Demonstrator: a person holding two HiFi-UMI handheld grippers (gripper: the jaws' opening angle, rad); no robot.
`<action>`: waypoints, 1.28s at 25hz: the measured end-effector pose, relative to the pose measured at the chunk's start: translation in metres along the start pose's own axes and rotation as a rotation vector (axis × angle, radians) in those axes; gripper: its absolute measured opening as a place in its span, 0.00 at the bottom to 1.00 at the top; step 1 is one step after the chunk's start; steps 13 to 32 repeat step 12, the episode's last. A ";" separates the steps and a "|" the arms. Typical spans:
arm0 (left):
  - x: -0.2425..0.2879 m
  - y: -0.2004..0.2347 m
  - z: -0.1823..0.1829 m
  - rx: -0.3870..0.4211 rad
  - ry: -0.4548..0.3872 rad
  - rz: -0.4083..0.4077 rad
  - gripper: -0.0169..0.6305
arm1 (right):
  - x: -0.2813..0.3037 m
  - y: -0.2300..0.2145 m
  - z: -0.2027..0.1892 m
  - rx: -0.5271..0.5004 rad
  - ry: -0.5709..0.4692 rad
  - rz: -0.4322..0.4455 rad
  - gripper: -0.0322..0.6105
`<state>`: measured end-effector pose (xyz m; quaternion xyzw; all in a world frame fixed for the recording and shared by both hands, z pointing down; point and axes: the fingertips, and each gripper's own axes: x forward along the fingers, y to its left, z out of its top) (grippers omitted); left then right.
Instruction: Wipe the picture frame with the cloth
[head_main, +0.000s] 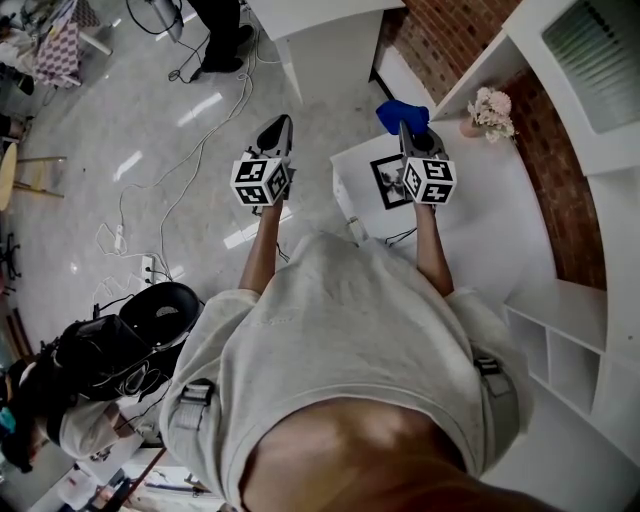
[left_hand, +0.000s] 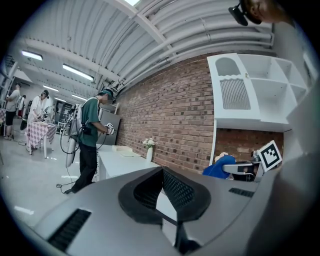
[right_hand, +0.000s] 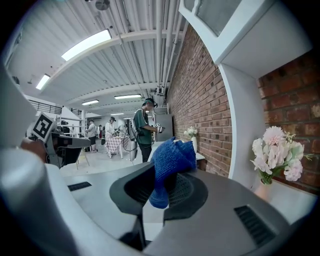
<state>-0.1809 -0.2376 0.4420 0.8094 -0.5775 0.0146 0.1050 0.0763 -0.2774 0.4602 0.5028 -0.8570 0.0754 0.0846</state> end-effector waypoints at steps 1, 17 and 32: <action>-0.001 -0.001 -0.002 0.000 0.001 -0.001 0.05 | 0.000 0.000 0.000 -0.003 -0.001 0.002 0.14; -0.004 -0.005 -0.004 0.008 0.010 -0.004 0.05 | -0.002 0.004 -0.003 -0.009 0.015 0.015 0.14; -0.004 -0.005 -0.004 0.008 0.010 -0.004 0.05 | -0.002 0.004 -0.003 -0.009 0.015 0.015 0.14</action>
